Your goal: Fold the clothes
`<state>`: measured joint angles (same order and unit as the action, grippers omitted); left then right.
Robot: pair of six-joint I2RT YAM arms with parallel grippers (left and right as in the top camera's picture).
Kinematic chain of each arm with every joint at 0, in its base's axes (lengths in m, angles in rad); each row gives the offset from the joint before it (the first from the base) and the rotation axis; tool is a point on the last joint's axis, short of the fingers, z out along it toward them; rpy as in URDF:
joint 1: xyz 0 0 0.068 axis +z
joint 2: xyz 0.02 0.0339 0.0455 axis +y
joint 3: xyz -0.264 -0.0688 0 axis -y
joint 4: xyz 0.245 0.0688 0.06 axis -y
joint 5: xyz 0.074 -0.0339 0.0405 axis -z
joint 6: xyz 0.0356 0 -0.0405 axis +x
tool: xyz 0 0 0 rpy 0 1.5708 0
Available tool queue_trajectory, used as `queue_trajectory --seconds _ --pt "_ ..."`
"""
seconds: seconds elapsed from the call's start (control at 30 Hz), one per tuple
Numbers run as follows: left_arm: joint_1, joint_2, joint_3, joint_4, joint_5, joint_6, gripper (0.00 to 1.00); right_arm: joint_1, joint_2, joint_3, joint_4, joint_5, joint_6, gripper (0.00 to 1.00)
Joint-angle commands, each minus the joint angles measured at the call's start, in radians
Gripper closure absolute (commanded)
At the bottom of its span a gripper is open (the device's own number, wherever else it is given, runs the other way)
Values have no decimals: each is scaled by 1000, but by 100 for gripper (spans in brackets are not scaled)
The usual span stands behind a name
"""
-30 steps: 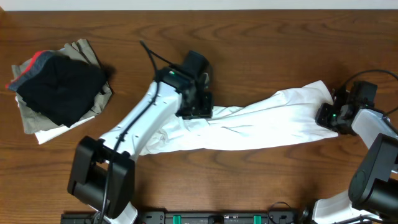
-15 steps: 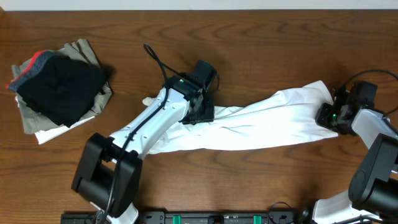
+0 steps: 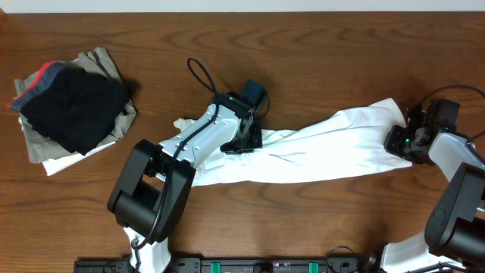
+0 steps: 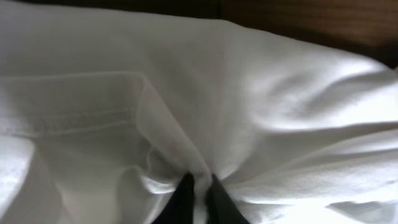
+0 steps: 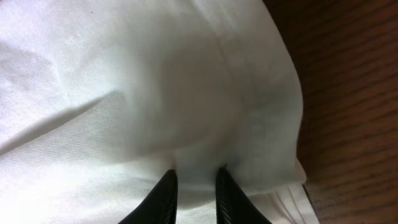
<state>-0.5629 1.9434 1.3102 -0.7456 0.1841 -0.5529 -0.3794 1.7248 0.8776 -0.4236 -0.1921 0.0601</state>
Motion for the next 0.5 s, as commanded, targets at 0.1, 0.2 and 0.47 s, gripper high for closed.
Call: queue_trajectory --seconds 0.1,0.2,0.47 --pt "1 2 -1 32 130 19 94 -10 17 -28 -3 0 14 80" --pt "0 -10 -1 88 256 35 94 -10 17 -29 -3 0 14 80" --pt "-50 -49 -1 195 380 179 93 -10 17 -29 -3 0 14 80"
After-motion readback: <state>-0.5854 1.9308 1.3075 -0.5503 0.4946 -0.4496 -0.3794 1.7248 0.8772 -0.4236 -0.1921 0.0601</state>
